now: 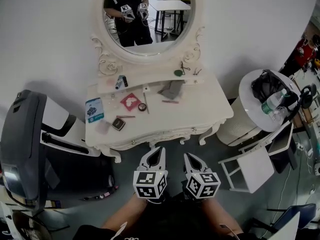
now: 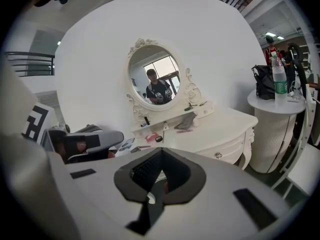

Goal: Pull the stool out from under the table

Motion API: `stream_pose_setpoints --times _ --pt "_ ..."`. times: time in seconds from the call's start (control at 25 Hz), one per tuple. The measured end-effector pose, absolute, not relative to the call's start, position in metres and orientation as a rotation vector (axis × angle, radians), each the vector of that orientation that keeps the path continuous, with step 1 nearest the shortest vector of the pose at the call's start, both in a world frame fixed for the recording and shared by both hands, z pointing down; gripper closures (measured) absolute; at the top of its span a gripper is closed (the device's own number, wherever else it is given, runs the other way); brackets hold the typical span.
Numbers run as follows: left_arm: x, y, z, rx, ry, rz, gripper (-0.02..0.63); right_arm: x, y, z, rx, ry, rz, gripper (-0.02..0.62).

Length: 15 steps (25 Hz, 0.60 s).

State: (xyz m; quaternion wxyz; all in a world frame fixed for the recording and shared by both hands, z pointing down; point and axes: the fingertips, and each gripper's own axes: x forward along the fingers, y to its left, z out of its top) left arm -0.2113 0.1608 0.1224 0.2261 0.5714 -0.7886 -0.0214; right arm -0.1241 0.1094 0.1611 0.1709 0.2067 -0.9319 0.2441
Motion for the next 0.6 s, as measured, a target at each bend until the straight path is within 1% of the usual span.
stream_pose_setpoints --times 0.28,0.44,0.6 --pt "-0.213 0.147 0.16 1.559 -2.096 0.013 0.606 -0.131 0.11 0.191 0.48 -2.623 0.704 0.592" --pt "-0.22 0.136 0.183 1.505 -2.081 0.053 0.606 -0.126 0.088 0.214 0.553 -2.602 0.77 0.592" --pt "-0.219 0.119 0.201 1.511 -2.069 0.158 0.606 -0.119 0.066 0.243 0.618 -2.56 0.88 0.592"
